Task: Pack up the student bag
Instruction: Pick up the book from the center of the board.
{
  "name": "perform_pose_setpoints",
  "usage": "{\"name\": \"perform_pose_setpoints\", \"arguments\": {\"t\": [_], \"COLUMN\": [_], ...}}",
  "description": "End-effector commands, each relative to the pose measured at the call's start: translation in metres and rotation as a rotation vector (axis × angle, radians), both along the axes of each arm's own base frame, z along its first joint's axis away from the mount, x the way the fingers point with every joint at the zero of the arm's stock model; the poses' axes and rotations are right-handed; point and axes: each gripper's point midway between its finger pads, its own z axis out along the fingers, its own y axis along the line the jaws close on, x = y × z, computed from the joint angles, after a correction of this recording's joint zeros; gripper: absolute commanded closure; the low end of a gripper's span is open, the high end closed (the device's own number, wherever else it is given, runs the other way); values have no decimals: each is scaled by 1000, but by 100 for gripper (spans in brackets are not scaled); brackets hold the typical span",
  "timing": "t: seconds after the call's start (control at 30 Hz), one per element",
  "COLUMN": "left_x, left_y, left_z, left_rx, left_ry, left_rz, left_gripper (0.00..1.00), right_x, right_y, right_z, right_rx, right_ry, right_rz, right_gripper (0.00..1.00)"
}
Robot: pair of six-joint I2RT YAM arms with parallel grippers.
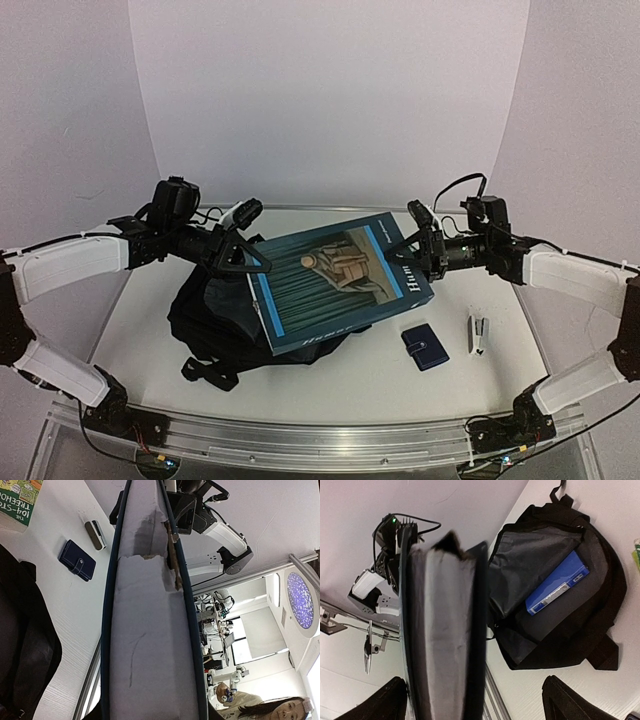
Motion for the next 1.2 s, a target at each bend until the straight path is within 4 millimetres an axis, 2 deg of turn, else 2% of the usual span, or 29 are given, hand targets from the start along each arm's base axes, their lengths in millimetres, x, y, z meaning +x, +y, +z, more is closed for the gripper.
{"name": "perform_pose_setpoints", "arguments": {"t": [0.0,0.2,0.4,0.57,0.73,0.83,0.9,1.03,1.17], "left_x": [-1,1,8,22,45,62,74,92,104], "left_y": [-4,-4,-4,-4,4,18,33,69,109], "left_z": [35,30,26,14,-7,-21,-30,-43,-72], "left_rx": [-89,-71,-44,24,160,253,301,391,524], "left_ry": [-118,-119,-136,-150,-166,-170,-155,-127,-53], "left_rz": [-57,-50,-5,77,221,341,425,582,721], "left_gripper": [89,90,84,66,33,19,13,8,4], "right_x": [-16,-13,-6,3,12,18,23,34,42], "right_y": [14,17,17,17,16,15,13,3,-8], "right_z": [18,31,23,10,3,1,0,-1,-5], "right_rx": [38,60,43,19,7,0,-5,-13,-19], "right_ry": [-38,-48,-17,29,57,73,88,121,168], "right_rz": [82,63,23,-36,-89,-127,-159,-258,-364], "right_gripper": [20,44,65,80,91,97,100,100,100]}}
